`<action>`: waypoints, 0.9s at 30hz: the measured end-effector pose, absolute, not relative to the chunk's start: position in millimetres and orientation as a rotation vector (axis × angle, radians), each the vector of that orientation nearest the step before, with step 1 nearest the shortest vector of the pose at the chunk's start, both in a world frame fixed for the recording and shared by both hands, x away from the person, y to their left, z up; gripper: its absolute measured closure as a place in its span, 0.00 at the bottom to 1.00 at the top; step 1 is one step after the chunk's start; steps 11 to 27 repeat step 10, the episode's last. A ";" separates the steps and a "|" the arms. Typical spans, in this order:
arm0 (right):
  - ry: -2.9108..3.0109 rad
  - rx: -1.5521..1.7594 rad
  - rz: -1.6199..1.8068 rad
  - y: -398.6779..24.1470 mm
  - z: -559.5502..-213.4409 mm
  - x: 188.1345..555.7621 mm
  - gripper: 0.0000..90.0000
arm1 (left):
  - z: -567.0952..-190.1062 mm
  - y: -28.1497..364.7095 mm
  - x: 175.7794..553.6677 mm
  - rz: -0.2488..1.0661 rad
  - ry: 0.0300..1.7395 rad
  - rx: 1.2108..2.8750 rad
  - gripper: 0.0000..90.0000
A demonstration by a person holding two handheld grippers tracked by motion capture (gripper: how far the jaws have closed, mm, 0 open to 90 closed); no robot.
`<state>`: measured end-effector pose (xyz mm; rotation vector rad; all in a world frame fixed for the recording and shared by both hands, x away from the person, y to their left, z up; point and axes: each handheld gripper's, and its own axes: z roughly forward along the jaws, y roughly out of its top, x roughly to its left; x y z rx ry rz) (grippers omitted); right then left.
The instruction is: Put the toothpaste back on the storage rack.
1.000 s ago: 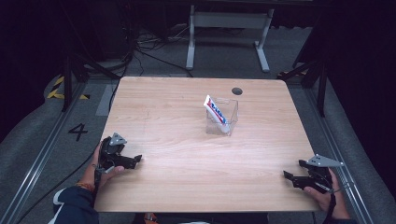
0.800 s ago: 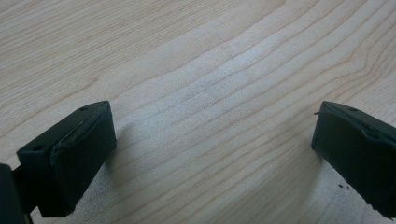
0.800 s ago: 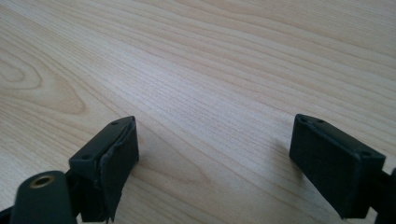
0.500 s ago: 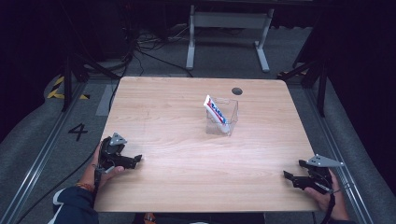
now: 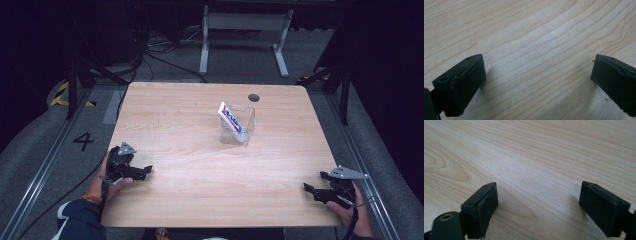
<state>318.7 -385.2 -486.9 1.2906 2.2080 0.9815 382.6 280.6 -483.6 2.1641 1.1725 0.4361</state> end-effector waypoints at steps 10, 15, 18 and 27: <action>2.205 1.293 0.980 -385.3 -487.0 318.4 0.17 | -483.6 279.6 382.7 0.437 1.184 2.159 0.00; 2.205 1.293 0.980 -385.3 -487.0 318.4 0.17 | -483.6 279.6 382.7 0.437 1.184 2.159 0.00; 2.205 1.293 0.980 -385.3 -487.0 318.4 0.17 | -483.6 279.6 382.7 0.437 1.184 2.159 0.00; 2.205 1.293 0.980 -385.3 -487.0 318.4 0.17 | -483.6 279.6 382.7 0.437 1.184 2.159 0.00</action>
